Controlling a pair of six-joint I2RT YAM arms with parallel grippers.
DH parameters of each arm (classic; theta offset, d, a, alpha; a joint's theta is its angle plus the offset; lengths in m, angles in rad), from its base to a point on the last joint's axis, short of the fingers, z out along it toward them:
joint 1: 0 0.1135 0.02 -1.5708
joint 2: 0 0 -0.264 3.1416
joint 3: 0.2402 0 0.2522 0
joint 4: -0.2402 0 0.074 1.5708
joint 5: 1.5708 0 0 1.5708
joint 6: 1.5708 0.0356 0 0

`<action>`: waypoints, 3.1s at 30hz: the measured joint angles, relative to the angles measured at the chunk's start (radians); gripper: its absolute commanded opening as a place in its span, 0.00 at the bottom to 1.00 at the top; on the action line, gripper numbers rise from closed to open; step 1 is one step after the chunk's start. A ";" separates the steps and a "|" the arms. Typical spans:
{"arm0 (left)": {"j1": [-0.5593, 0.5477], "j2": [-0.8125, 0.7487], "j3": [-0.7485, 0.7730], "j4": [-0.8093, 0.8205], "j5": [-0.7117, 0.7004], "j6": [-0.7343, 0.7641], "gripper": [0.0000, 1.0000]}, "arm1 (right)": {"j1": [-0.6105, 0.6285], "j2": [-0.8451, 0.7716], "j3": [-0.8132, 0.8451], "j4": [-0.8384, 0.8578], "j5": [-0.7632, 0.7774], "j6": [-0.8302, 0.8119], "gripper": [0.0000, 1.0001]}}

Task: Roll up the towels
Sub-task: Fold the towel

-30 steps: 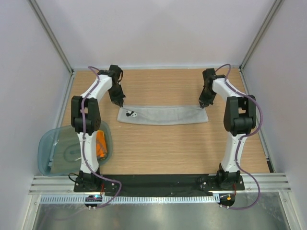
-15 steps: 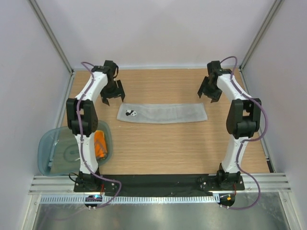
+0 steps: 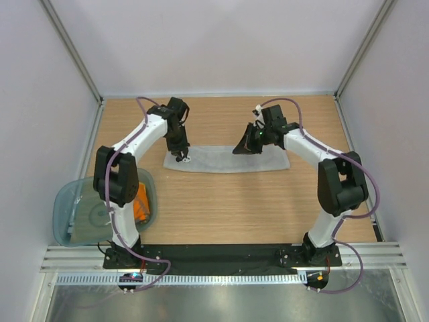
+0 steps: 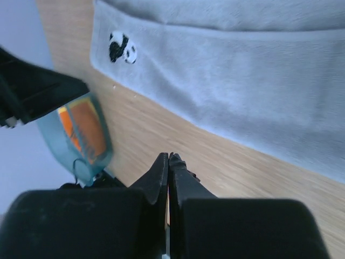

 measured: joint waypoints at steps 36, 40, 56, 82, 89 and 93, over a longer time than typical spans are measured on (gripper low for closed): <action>0.076 0.091 -0.238 0.097 -0.046 -0.041 0.13 | -0.175 0.291 -0.284 0.441 -0.343 0.082 0.01; 0.079 0.089 -0.241 0.096 -0.047 -0.040 0.13 | -0.195 0.287 -0.308 0.462 -0.366 0.089 0.15; 0.069 -0.085 -0.241 0.080 -0.048 -0.027 0.32 | -0.237 -0.146 -0.257 0.130 0.011 0.032 0.52; 0.056 -0.451 -0.495 0.154 -0.066 0.204 0.33 | -0.528 -0.281 -0.565 0.346 0.042 0.179 0.02; 0.056 -0.450 -0.495 0.157 -0.076 0.206 0.33 | -0.527 -0.074 -0.601 0.563 -0.061 0.216 0.01; 0.056 -0.450 -0.495 0.157 -0.085 0.207 0.33 | -0.542 0.002 -0.663 0.682 -0.122 0.261 0.01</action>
